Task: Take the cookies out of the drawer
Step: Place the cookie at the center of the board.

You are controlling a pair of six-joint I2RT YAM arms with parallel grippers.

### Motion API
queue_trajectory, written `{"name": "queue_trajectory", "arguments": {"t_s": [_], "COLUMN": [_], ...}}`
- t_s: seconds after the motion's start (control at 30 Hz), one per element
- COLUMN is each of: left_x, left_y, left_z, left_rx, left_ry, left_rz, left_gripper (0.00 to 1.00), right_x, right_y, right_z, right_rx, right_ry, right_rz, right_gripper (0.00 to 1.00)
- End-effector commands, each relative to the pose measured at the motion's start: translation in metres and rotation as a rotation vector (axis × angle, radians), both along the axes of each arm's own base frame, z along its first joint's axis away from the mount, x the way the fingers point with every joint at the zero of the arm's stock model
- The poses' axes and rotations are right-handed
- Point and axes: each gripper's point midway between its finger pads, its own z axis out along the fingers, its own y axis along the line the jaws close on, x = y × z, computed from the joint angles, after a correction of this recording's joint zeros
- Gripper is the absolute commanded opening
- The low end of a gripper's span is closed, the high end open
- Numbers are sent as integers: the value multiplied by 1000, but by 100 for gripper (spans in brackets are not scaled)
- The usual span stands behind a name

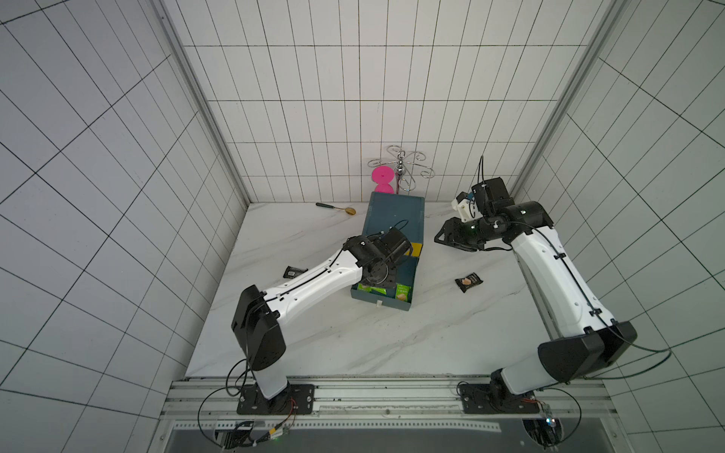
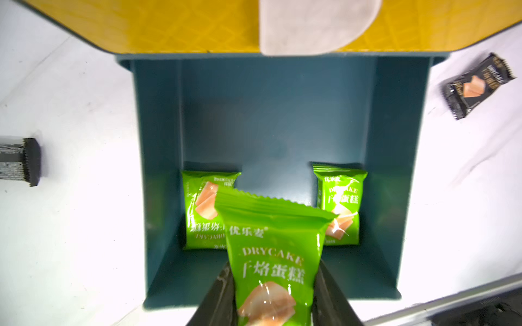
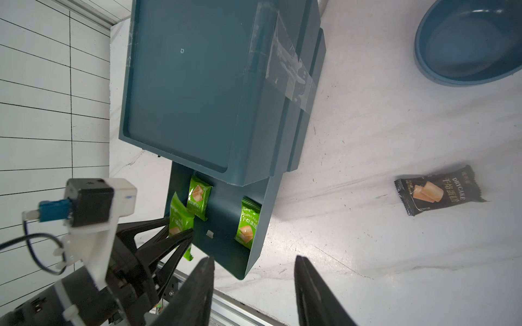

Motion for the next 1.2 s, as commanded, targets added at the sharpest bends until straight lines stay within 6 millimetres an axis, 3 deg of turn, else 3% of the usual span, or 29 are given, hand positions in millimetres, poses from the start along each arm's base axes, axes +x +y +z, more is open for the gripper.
{"name": "queue_trajectory", "arguments": {"t_s": [0.0,0.17,0.27,0.4,0.6,0.73,0.97,1.07,1.17], "left_x": [-1,7,15,27,58,89,128,130,128], "left_y": [19,74,115,165,204,210,194,192,190], "left_z": [48,75,74,53,4,-20,-73,-92,-94], "left_rx": [-72,-95,-81,-52,-2,-4,-5,5,-14], "left_ry": [-55,-97,-138,-107,-49,-1,89,123,136], "left_rz": [35,143,221,325,420,441,409,409,415], "left_gripper": [35,35,34,35,35,36,40,48,64], "right_x": [-3,-6,-8,-13,-19,-23,-29,-39,-57], "right_y": [-8,-4,-4,-2,-1,1,1,8,23], "right_z": [7,10,8,8,8,6,3,8,10], "right_rx": [-2,20,22,22,17,14,5,-1,-2], "right_ry": [-25,-10,7,15,27,35,51,57,85], "right_rz": [-21,-13,-11,-3,9,18,23,47,76], "right_gripper": [49,50,50,50,50,50,50,51,51]}}
